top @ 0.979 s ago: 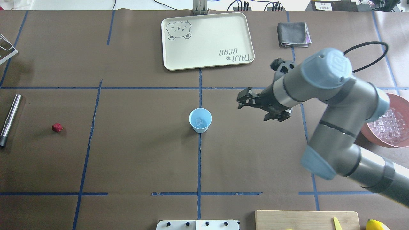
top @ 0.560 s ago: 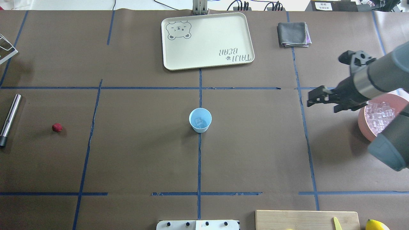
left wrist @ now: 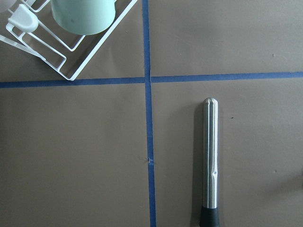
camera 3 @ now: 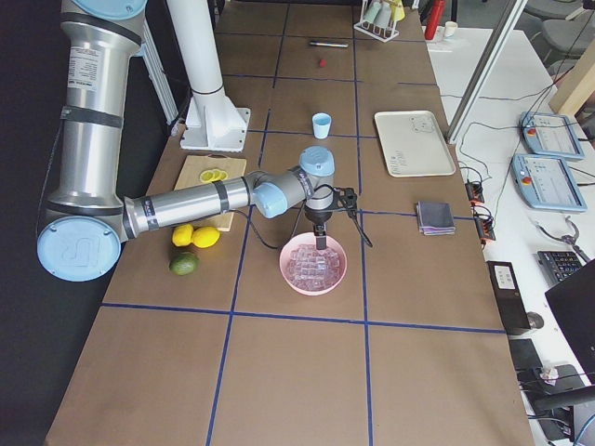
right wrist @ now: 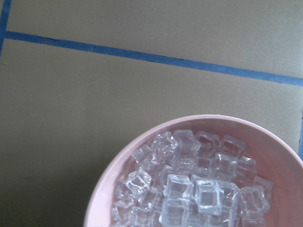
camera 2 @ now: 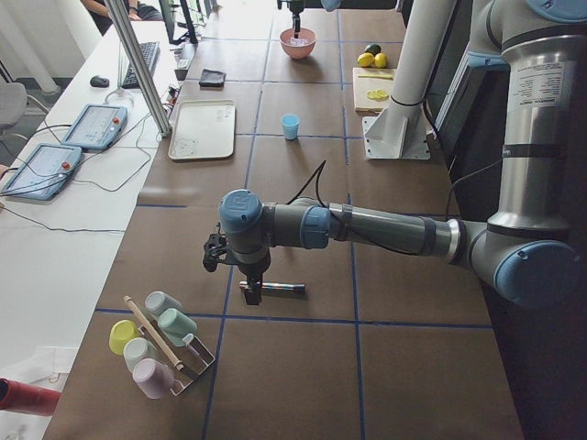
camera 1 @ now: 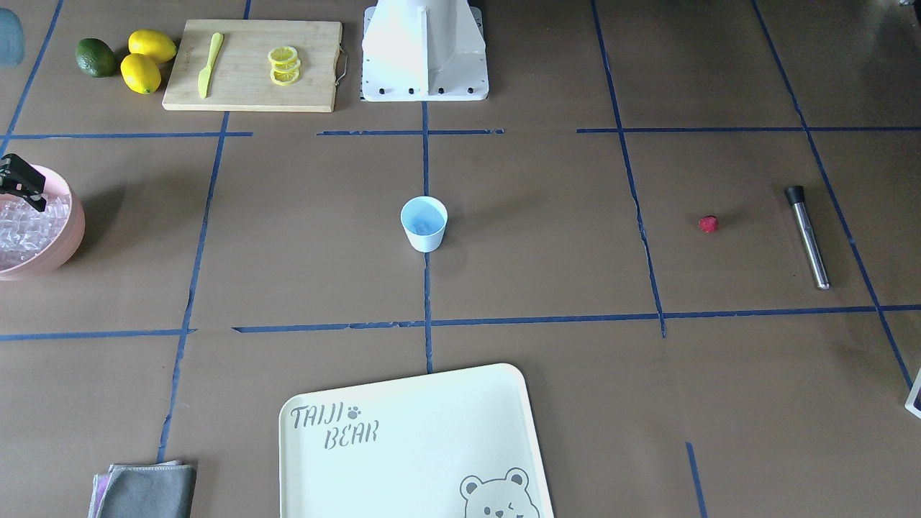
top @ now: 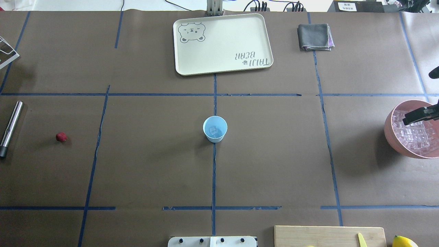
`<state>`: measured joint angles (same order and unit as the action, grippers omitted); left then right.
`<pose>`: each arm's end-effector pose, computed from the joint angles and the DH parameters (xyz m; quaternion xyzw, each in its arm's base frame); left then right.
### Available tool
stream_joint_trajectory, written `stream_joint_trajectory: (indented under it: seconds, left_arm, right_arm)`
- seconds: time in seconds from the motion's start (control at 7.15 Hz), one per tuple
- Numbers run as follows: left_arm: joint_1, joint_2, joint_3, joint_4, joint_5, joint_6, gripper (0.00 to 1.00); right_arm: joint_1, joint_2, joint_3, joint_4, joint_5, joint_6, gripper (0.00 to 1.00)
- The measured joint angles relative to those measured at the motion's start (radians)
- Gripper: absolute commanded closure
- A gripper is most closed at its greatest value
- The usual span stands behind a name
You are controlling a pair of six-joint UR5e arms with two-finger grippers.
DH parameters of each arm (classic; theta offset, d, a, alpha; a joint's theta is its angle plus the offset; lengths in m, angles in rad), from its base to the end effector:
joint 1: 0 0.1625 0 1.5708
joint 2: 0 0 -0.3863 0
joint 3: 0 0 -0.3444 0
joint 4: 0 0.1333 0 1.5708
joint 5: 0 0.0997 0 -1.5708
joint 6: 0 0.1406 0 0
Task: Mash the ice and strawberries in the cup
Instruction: 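Lower the right gripper into the bowl and grasp a third ice cube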
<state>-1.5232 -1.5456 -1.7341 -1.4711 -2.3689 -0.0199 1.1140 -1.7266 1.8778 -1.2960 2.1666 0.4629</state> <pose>-0.0119 -0.4358 0.5955 0.0046 0.3888 0.0202 0.9211 -0.1362 -0.4004 0.5570 0.0538 -0.3468 -0.0592 0.9345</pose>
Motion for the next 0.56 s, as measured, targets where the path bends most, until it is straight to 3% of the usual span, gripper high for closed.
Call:
stream_joint_trajectory:
  seconds: [0.56]
  left_arm:
    - [0.0,0.001,0.001,0.0,0.0,0.0,0.0]
  right_arm:
    - [0.005,0.017,-0.073,0.0,-0.001,-0.017,0.01]
